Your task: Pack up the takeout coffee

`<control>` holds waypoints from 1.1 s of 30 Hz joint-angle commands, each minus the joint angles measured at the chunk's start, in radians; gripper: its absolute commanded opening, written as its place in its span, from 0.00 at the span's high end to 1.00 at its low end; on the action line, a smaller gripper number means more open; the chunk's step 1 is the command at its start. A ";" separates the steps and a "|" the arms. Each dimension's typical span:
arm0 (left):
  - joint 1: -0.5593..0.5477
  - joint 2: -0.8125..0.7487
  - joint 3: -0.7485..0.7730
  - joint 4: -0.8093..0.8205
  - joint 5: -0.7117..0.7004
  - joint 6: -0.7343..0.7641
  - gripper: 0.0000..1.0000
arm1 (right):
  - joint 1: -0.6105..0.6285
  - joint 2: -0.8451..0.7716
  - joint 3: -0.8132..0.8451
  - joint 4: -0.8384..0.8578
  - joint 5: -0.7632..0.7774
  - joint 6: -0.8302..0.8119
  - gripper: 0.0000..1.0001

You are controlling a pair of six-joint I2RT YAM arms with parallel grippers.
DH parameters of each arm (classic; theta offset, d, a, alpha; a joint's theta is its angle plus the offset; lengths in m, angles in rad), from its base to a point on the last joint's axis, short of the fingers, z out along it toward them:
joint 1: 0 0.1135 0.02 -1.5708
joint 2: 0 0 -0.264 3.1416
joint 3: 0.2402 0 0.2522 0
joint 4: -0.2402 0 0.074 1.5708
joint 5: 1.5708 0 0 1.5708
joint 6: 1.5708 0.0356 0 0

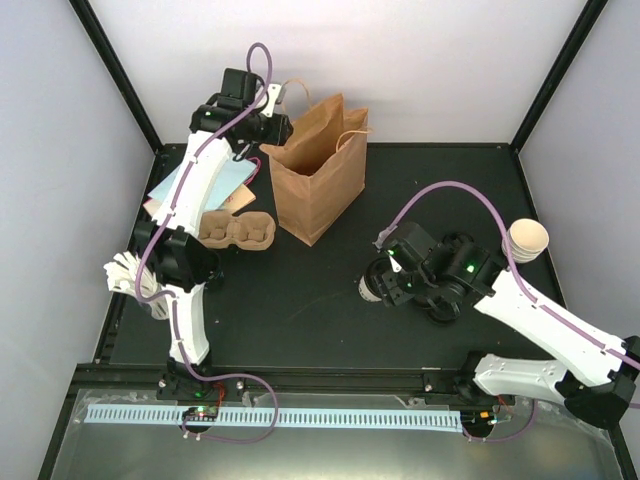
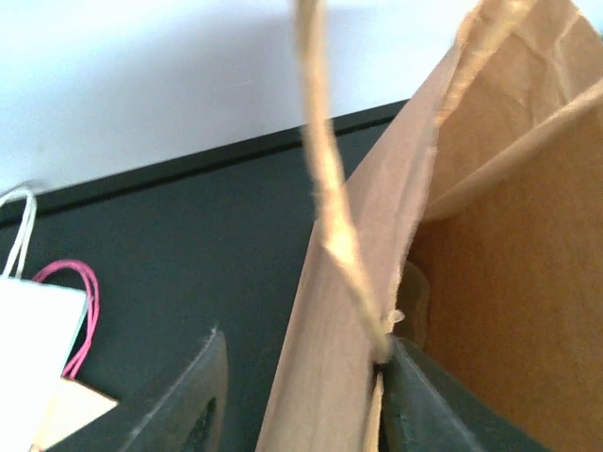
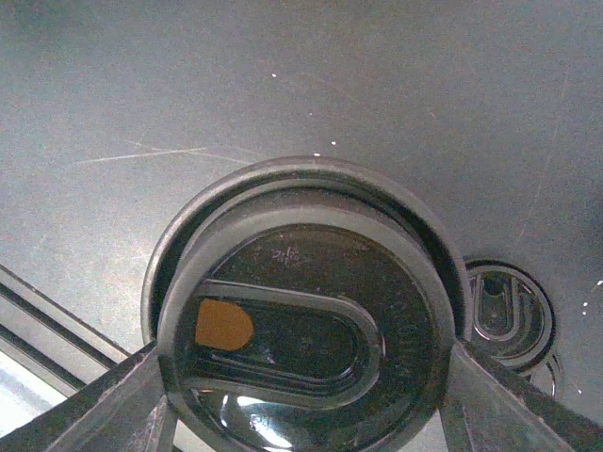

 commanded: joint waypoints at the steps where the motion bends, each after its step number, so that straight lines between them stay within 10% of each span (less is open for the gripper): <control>1: 0.005 0.023 0.049 0.059 0.158 -0.013 0.60 | 0.001 -0.033 0.055 -0.040 0.014 0.004 0.30; 6: 0.005 0.029 0.047 0.052 0.217 -0.022 0.97 | 0.001 -0.039 0.110 -0.079 0.030 0.002 0.31; 33: -0.026 -0.607 -0.661 0.200 0.306 0.026 0.99 | -0.010 -0.133 0.202 -0.328 0.352 0.160 0.36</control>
